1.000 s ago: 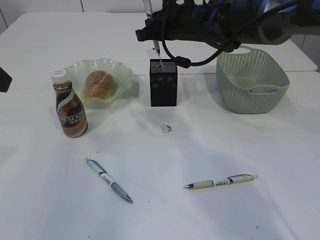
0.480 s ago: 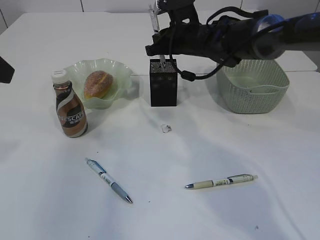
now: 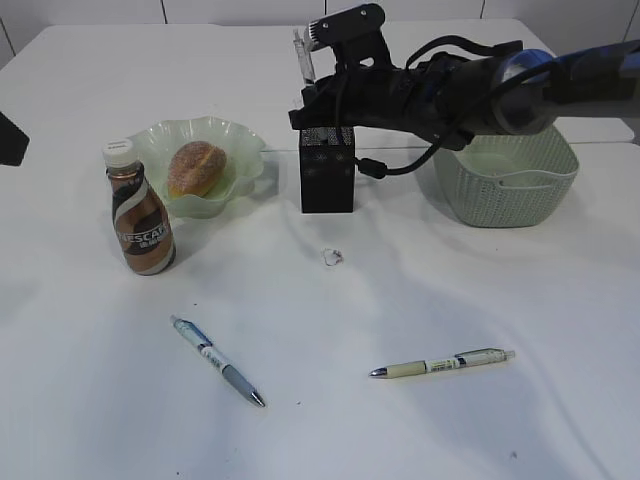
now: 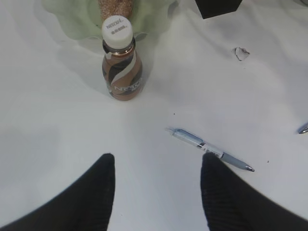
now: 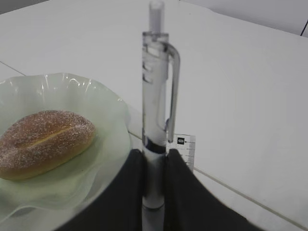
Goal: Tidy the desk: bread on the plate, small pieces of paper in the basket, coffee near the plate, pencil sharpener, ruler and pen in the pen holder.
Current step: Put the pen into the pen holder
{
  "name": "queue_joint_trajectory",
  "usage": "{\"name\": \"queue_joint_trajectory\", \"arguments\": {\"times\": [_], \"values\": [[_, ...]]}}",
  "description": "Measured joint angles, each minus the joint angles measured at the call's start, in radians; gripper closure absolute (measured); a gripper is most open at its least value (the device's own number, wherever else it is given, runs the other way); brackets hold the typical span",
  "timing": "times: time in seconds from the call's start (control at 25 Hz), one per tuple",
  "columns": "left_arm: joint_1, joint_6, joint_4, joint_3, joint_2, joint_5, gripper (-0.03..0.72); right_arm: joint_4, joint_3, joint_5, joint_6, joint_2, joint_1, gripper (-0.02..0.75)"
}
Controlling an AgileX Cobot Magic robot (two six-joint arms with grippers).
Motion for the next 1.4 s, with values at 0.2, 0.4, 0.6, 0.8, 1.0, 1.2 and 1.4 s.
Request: {"name": "queue_joint_trajectory", "arguments": {"times": [0.2,0.4,0.6,0.8,1.0,1.2,1.4], "values": [[0.000,0.000,0.000,0.000,0.000,0.000,0.287,0.000,0.000,0.024,0.000,0.000,0.000,0.598],[0.000,0.000,0.000,0.000,0.000,0.000,0.287,-0.002,0.000,0.027,0.000,0.000,0.000,0.510],[0.000,0.000,0.000,0.000,0.000,-0.002,0.287,-0.020,0.000,0.047,0.000,0.000,0.000,0.462],[0.000,0.000,0.000,0.000,0.000,-0.015,0.287,-0.050,0.000,0.106,0.004,-0.004,0.000,0.456],[0.000,0.000,0.000,0.000,0.000,-0.016,0.287,-0.050,0.000,0.208,0.004,-0.061,0.000,0.456],[0.000,0.000,-0.002,0.000,0.000,-0.016,0.286,-0.046,0.000,0.423,-0.001,-0.106,0.004,0.456],[0.000,0.000,-0.018,0.000,0.000,-0.009,0.287,0.021,0.000,0.662,-0.144,-0.141,0.034,0.456]]}}
